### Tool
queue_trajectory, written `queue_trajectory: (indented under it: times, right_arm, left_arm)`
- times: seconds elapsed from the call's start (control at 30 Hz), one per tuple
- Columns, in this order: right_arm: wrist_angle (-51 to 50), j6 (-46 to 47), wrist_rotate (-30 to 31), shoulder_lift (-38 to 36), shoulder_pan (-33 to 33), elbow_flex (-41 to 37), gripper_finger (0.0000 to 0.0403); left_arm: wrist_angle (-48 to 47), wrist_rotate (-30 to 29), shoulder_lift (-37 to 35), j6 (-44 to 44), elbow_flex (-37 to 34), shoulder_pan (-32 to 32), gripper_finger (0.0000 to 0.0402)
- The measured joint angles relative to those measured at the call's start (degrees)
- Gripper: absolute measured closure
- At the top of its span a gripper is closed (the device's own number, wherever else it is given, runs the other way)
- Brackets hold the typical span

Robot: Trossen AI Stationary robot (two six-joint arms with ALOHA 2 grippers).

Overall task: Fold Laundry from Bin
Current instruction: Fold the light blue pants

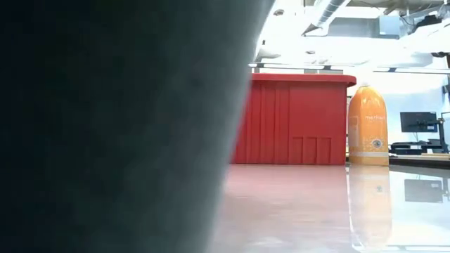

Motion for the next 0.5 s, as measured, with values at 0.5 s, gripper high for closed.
queue_trajectory:
  times: [0.5]
  right_arm:
    - [-1.9,7.8,1.5,0.6,-7.5,-0.2,0.0097]
  left_arm:
    - [-0.2,-0.2,0.0,0.0,0.0,0.0,0.0401]
